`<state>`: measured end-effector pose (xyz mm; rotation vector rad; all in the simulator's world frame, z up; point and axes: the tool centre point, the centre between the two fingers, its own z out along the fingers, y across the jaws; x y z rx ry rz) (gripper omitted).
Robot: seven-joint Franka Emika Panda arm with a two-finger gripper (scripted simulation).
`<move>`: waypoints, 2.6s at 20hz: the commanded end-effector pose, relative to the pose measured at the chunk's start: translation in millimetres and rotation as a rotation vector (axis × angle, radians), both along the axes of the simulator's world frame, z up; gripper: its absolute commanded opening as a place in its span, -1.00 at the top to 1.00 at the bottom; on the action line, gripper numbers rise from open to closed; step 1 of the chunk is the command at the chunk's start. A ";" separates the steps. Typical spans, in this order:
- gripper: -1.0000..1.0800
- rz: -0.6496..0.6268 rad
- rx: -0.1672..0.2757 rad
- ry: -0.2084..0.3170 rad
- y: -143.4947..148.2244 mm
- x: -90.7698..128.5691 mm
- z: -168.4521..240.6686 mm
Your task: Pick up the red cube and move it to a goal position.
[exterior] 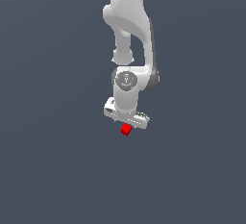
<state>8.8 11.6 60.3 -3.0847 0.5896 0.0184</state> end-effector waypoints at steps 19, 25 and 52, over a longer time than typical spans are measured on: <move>1.00 -0.155 -0.004 -0.011 4.2 13.9 -40.4; 1.00 -0.154 -0.004 -0.011 4.6 13.9 -39.9; 1.00 -0.155 -0.004 -0.011 -29.1 37.9 181.3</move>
